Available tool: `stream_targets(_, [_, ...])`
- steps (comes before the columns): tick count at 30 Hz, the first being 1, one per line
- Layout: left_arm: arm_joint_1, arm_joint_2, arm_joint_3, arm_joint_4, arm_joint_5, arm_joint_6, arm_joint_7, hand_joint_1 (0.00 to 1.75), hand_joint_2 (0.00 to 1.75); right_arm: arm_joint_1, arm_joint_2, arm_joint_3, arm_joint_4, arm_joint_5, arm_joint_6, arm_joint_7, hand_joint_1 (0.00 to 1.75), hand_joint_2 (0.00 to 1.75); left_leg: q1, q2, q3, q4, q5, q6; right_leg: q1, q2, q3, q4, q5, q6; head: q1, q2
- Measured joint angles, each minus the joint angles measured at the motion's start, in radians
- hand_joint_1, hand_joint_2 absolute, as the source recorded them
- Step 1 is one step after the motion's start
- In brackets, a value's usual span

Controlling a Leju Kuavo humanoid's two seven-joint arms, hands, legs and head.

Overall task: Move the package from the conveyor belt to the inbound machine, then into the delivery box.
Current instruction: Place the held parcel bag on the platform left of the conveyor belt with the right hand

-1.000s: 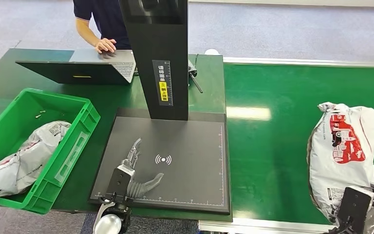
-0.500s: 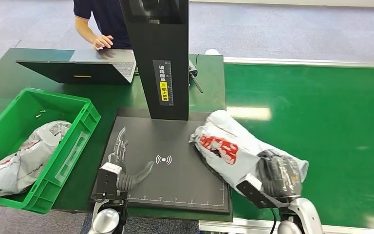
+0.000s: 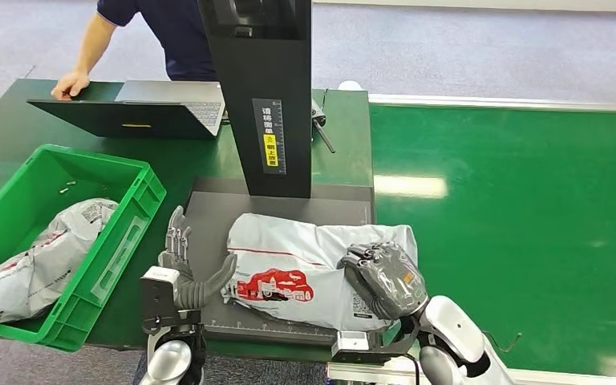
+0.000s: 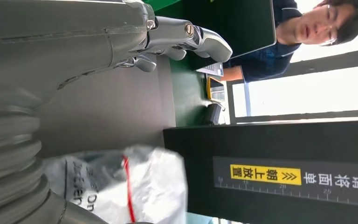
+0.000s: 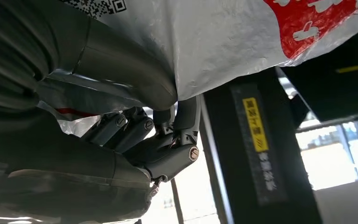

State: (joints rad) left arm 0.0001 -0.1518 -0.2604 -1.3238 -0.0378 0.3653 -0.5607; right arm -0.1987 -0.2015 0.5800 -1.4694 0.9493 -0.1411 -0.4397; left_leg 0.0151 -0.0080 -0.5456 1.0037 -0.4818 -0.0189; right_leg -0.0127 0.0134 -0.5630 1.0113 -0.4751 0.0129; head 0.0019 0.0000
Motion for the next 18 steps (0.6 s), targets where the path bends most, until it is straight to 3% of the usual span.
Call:
stream_targets(3, [0.001, 0.001, -0.003, -0.004, 0.008, 0.001, 0.000, 0.00, 1.75, -0.057, -0.018, 0.049, 0.029, 0.062, -0.080, 0.054, 1.72, 1.75, 0.000, 0.000, 0.000, 0.000, 0.000, 0.000, 0.000, 0.000, 0.000, 0.000, 0.000, 0.000, 0.000, 0.000])
stream_targets(5, [0.003, 0.002, -0.006, -0.006, 0.010, 0.001, -0.001, 0.00, 1.75, -0.087, -0.024, 0.067, 0.058, 0.094, -0.128, 0.082, 1.05, 1.75, 0.000, 0.000, 0.000, 0.000, 0.000, 0.000, 0.000, 0.000, 0.000, 0.000, 0.000, 0.000, 0.000, 0.000])
stream_targets(7, [0.005, 0.004, -0.009, -0.007, 0.012, 0.001, -0.001, 0.00, 1.75, -0.107, -0.027, 0.075, 0.090, 0.099, -0.163, 0.092, 0.20, 1.75, 0.000, 0.000, 0.000, 0.000, 0.000, 0.000, 0.000, 0.000, 0.000, 0.000, 0.000, 0.000, 0.000, 0.000])
stream_targets(9, [0.006, 0.006, -0.013, -0.008, 0.015, 0.001, -0.002, 0.00, 1.75, -0.120, -0.027, 0.077, 0.126, 0.080, -0.188, 0.090, 0.00, 1.75, 0.000, 0.000, 0.000, 0.000, 0.000, 0.000, 0.000, 0.000, 0.000, 0.000, 0.000, 0.000, 0.000, 0.000])
stream_targets(18, [0.006, 0.012, -0.038, -0.009, 0.021, -0.013, -0.002, 0.00, 1.75, -0.135, 0.008, 0.045, 0.314, -0.130, -0.169, 0.009, 0.00, 1.75, 0.000, 0.000, 0.000, 0.000, 0.000, 0.000, 0.000, 0.000, 0.000, 0.000, 0.000, 0.000, 0.000, 0.000])
